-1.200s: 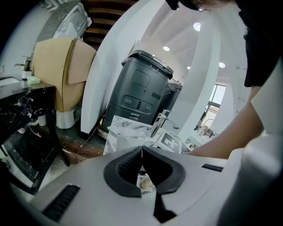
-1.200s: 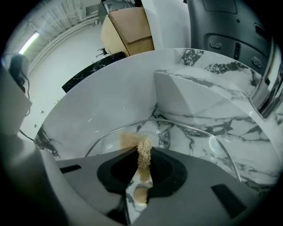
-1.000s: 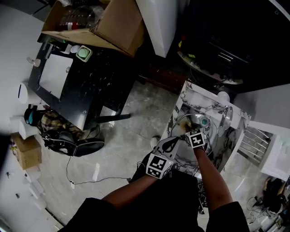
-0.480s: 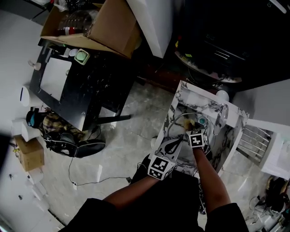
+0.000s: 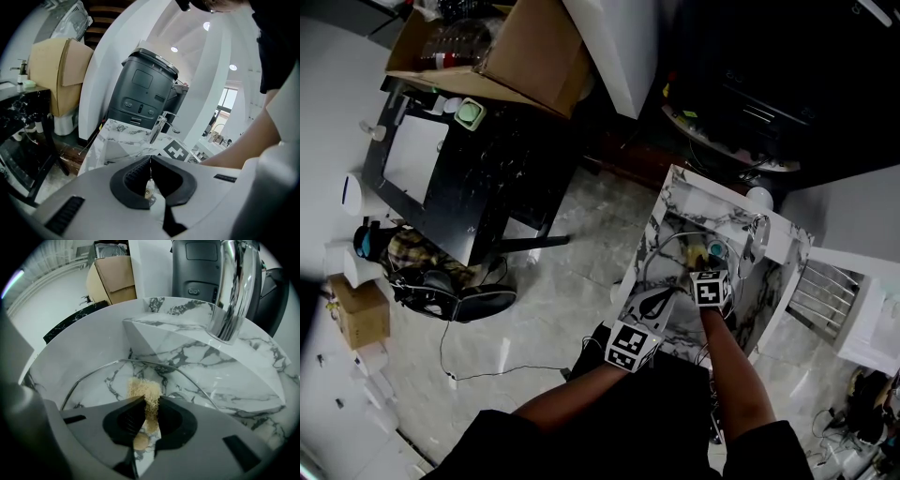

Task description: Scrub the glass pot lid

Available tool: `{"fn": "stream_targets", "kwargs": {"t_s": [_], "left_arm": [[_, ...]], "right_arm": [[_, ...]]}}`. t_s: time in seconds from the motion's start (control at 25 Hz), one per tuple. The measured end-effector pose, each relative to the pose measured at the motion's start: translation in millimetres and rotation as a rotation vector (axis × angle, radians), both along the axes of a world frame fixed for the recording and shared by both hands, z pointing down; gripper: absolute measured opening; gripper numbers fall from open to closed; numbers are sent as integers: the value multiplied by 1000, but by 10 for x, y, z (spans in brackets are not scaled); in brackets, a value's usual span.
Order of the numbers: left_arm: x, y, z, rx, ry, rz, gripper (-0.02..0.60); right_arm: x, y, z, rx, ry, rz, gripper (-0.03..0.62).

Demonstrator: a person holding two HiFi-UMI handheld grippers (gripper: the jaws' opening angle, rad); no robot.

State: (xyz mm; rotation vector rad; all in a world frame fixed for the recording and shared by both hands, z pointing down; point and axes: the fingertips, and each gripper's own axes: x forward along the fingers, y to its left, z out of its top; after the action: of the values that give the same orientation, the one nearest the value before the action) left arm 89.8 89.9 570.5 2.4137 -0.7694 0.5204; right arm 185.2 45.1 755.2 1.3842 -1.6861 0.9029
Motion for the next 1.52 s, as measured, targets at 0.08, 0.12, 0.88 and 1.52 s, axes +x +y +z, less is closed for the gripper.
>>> {"fn": "stream_targets", "kwargs": {"t_s": [0.08, 0.12, 0.88, 1.52], "left_arm": [[-19, -6, -10, 2, 2, -12, 18], [-25, -7, -19, 3, 4, -17, 17], [29, 60, -35, 13, 18, -28, 18], [112, 158, -19, 13, 13, -37, 17]], "right_arm": [[18, 8, 9, 4, 4, 0, 58], [27, 14, 8, 6, 8, -2, 58], [384, 191, -18, -32, 45, 48, 58], [599, 372, -4, -49, 72, 29, 58]]}}
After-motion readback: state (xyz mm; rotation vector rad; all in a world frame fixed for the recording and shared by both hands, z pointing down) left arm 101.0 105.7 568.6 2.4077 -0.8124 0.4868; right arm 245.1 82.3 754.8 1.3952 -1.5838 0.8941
